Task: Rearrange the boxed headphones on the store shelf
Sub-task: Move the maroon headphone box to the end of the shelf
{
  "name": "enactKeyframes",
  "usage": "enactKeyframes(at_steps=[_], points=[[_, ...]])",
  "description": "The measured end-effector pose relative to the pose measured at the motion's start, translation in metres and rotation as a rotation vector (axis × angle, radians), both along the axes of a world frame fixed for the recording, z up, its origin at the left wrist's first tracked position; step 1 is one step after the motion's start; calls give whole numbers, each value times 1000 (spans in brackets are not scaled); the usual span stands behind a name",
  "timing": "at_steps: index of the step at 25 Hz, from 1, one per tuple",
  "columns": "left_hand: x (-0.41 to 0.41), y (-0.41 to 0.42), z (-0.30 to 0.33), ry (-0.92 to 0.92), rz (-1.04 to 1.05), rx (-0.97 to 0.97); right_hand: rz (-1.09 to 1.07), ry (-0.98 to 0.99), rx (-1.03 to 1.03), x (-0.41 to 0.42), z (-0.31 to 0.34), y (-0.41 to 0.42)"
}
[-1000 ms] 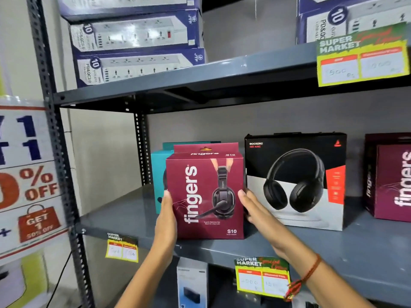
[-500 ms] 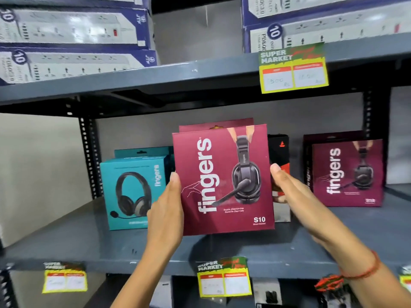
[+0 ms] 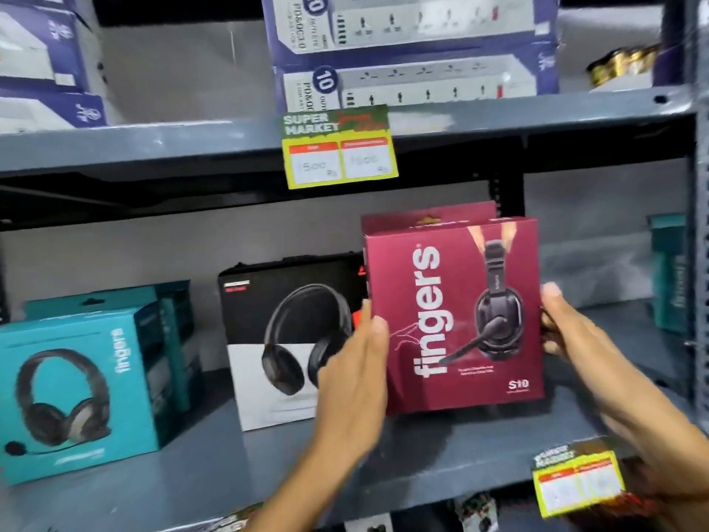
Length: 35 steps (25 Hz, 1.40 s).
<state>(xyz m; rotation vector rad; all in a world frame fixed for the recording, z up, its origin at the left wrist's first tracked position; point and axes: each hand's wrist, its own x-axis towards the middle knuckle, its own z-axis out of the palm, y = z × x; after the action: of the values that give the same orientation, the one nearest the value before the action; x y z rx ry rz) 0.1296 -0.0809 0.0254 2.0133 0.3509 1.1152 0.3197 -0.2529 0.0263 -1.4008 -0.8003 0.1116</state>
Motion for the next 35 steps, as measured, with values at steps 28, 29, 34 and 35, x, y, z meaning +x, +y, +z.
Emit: enactKeyframes(at_steps=[28, 29, 34, 35], points=[[152, 19, -46, 274, -135, -145, 299, -85, -291, 165, -48, 15], [155, 22, -48, 303, -134, -163, 308, -95, -316, 168, -50, 16], [170, 40, -48, 448, -183, -312, 330, -161, -470, 180, -43, 23], [172, 43, -47, 473, -185, -324, 332, -171, -490, 183, -41, 26]])
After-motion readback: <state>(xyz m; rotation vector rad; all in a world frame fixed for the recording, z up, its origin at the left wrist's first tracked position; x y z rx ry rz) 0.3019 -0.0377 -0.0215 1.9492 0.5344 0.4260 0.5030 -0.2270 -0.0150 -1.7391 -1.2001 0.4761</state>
